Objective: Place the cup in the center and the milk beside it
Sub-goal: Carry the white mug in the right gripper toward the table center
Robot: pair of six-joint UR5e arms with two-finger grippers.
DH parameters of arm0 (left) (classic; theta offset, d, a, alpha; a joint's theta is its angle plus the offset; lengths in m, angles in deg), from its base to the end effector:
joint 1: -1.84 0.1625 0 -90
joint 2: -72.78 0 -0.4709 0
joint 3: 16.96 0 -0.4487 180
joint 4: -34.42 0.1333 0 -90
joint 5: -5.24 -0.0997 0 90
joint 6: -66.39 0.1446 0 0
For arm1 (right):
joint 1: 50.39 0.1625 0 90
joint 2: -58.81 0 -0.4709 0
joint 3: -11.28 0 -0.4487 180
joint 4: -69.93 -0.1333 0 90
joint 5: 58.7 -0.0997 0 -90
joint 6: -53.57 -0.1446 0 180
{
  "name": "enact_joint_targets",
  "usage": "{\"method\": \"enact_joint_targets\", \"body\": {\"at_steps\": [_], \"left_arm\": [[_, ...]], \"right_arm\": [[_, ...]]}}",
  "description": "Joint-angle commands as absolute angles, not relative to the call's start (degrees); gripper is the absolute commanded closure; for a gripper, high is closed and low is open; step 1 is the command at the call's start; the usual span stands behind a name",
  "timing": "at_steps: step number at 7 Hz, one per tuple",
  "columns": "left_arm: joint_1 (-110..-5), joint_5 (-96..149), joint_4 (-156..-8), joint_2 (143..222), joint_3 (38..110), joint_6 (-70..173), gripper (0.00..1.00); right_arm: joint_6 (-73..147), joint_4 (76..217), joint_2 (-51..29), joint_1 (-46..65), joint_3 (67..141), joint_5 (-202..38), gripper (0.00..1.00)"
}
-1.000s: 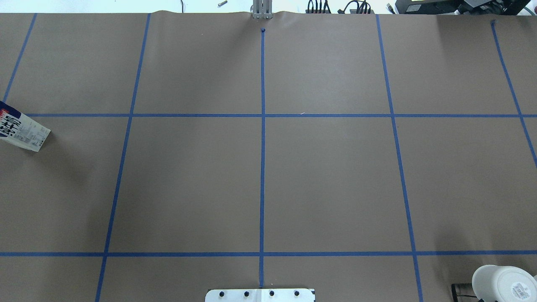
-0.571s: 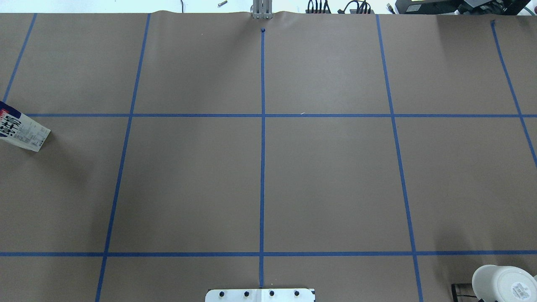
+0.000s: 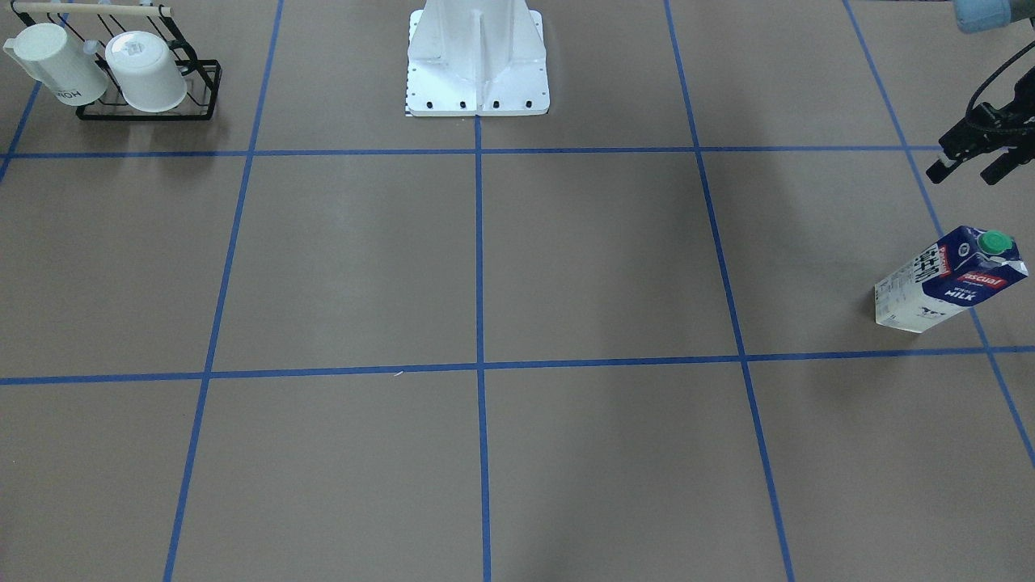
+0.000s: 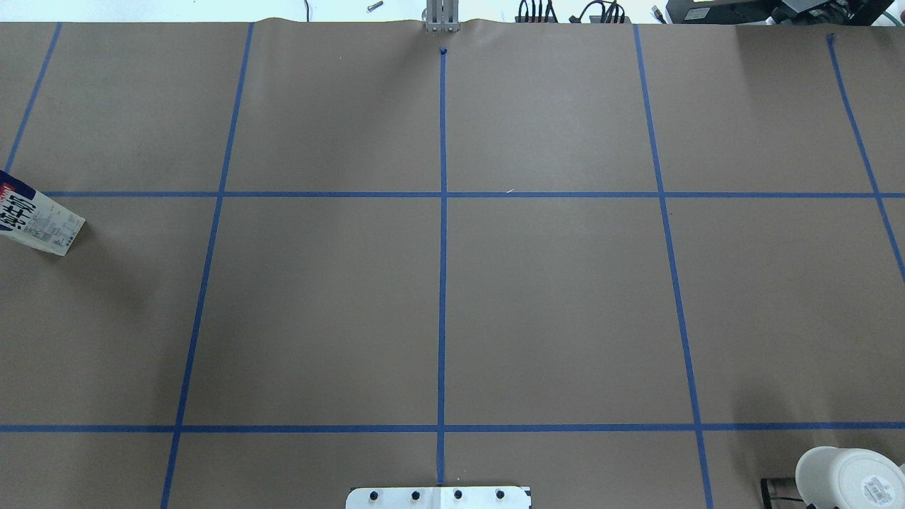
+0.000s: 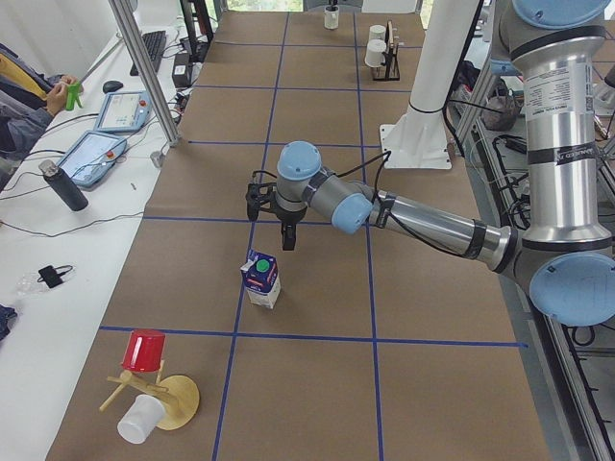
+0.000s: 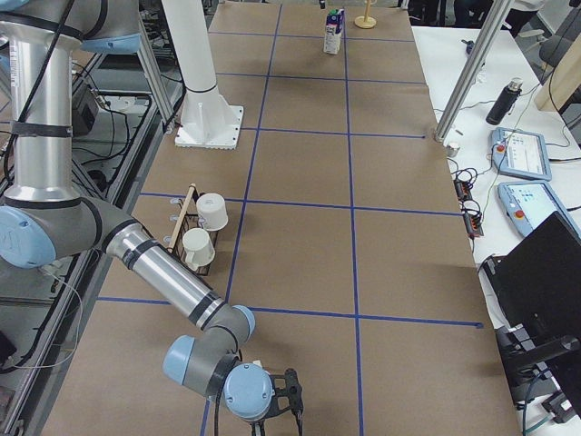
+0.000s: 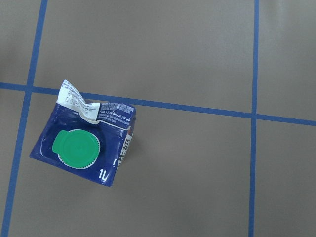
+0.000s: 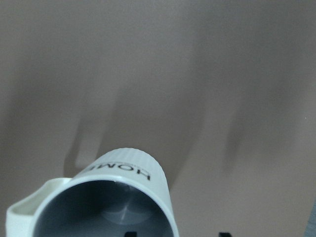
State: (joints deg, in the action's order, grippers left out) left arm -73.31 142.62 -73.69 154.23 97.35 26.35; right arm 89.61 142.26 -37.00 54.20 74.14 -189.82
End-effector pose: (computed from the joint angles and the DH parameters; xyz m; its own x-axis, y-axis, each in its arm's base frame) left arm 0.1019 -0.4894 0.5320 0.5575 -0.0800 -0.8263 0.1905 0.9811 0.0336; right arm 0.1368 -0.3739 1.0064 0.6972 -0.2602 0.6680 0.2068 0.9652 0.1601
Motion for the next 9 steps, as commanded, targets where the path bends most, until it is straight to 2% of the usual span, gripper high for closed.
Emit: {"method": "enact_joint_targets", "body": {"at_steps": [1, 2, 3, 5, 7, 8, 9], "left_arm": [[-73.3, 142.6, -73.7, 154.0, 97.2, 26.5, 0.02], [-73.3, 142.6, -73.7, 153.9, 97.4, 26.5, 0.02], [-73.3, 142.6, -73.7, 153.8, 97.5, 26.5, 0.02], [-73.3, 142.6, -73.8, 153.7, 97.6, 26.5, 0.02], [-73.3, 142.6, -73.9, 153.7, 97.4, 26.5, 0.02], [-73.3, 142.6, -73.9, 153.7, 97.0, 26.5, 0.02], [-73.2, 142.6, -74.0, 153.7, 96.8, 26.5, 0.02]], "right_arm": [[90.0, 142.4, -35.9, 54.2, 73.9, -190.2, 1.00], [90.2, 142.3, -35.2, 54.2, 74.3, -190.0, 1.00], [90.0, 142.3, -35.1, 54.2, 77.7, -189.9, 1.00], [85.0, 150.4, -34.4, 52.8, 90.3, -190.4, 1.00], [68.2, 161.9, -32.5, 40.2, 109.5, -193.3, 1.00], [58.8, 164.4, -28.7, 32.7, 114.8, -193.5, 1.00], [49.8, 166.0, -21.2, 25.1, 116.5, -193.6, 1.00]]}}
